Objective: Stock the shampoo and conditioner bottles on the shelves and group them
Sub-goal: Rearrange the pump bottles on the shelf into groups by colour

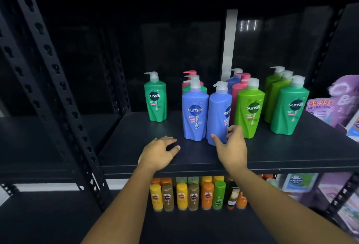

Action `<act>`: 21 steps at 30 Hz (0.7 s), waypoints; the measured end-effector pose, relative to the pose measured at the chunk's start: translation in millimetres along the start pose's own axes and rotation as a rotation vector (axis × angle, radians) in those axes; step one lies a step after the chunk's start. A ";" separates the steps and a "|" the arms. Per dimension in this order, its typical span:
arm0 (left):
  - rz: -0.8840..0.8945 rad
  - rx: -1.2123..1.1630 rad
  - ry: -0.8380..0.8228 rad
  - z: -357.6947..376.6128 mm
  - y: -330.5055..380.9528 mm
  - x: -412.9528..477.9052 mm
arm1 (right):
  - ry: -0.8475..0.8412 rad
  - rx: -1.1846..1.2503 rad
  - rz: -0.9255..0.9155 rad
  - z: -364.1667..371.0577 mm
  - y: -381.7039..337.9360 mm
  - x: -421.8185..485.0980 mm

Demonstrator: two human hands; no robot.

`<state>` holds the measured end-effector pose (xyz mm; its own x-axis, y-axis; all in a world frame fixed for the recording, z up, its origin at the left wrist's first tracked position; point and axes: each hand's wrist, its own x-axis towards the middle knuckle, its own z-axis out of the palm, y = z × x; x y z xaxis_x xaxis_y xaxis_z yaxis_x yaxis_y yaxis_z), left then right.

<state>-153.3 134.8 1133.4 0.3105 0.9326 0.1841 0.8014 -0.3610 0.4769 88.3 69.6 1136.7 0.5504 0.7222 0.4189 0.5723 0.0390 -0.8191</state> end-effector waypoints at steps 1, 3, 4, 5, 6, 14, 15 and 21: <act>-0.003 0.001 -0.001 0.4 -0.8 0.4 | 0.004 -0.009 -0.003 0.7 0.0 -1.1; -0.012 0.002 -0.006 0.8 -2.0 0.7 | 0.007 -0.101 -0.118 4.0 0.2 -5.8; -0.019 0.001 -0.009 0.8 -2.2 1.0 | -0.013 -0.154 -0.209 7.1 -0.1 -8.8; -0.029 -0.001 -0.011 0.6 -1.9 1.2 | -0.056 -0.188 -0.296 10.5 -2.1 -11.6; -0.039 -0.005 -0.012 0.1 -1.0 1.3 | -0.124 -0.216 -0.368 14.3 -4.9 -13.3; -0.088 -0.153 0.002 -8.6 1.6 0.9 | -0.552 -0.409 -0.541 26.6 -3.7 -12.0; -0.092 -0.165 0.007 -9.6 1.9 0.9 | -0.584 -0.426 -0.572 26.0 -3.2 -11.9; -0.072 -0.141 0.014 -8.4 4.7 -0.1 | -0.728 -0.523 -0.670 23.6 -5.6 -12.2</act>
<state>-153.9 133.0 1142.8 0.2468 0.9563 0.1565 0.7411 -0.2903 0.6054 64.1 76.9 1126.9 -0.3541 0.9027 0.2444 0.8991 0.4005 -0.1767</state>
